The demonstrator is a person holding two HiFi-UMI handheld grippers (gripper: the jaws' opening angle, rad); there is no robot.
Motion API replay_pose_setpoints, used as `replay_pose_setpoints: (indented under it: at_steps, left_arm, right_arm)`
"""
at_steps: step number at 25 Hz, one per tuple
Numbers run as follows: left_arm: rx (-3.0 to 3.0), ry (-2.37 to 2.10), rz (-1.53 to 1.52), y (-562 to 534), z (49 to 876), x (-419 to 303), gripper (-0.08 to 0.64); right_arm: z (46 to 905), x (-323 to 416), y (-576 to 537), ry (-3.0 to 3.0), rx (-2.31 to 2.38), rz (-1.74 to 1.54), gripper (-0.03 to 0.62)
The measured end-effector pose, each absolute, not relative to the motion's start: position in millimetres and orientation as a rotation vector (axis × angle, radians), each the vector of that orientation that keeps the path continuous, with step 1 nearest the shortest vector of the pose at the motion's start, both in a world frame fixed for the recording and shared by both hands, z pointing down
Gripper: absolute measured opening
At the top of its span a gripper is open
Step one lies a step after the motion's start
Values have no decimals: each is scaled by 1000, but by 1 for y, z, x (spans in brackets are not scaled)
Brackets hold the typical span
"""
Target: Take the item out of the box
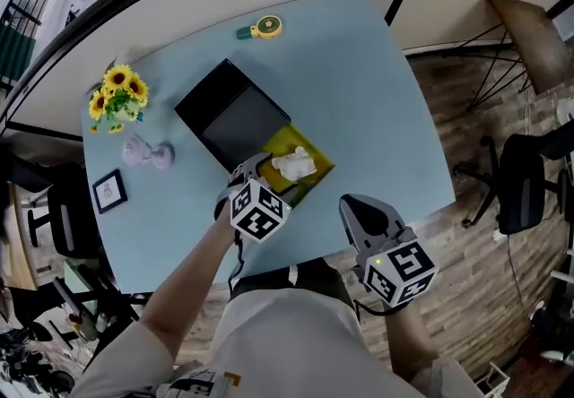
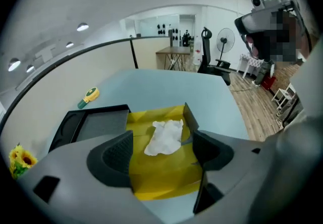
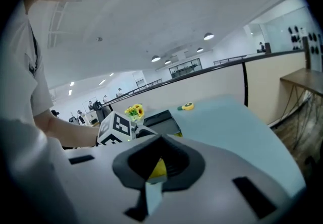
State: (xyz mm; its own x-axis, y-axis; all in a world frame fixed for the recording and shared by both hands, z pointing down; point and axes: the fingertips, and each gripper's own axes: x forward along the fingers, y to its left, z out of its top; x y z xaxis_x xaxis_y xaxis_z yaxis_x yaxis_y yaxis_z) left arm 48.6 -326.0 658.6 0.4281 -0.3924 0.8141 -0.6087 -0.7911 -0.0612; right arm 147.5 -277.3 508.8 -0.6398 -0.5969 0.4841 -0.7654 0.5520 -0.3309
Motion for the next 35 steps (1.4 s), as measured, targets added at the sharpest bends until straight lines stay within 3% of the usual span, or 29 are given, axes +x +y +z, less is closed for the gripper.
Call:
replay_pose_setpoints:
  at_steps: [11, 15, 18, 25, 35]
  left_arm:
    - [2306, -696, 1497, -330, 744, 55, 336]
    - [2302, -706, 1490, -330, 748, 56, 284]
    - [2324, -726, 1513, -329, 745, 55, 199]
    - [2411, -813, 1369, -325, 689, 49, 130]
    - [2594, -1066, 1227, -330, 557, 15, 123]
  right_arm:
    - [552, 151, -283, -2382, 1148, 826, 3]
    - [556, 158, -283, -2362, 1168, 824, 3]
    - [556, 161, -283, -2357, 1176, 816, 3]
    - [524, 155, -287, -2400, 1197, 732, 3]
    - [434, 157, -297, -2501, 1290, 468, 3]
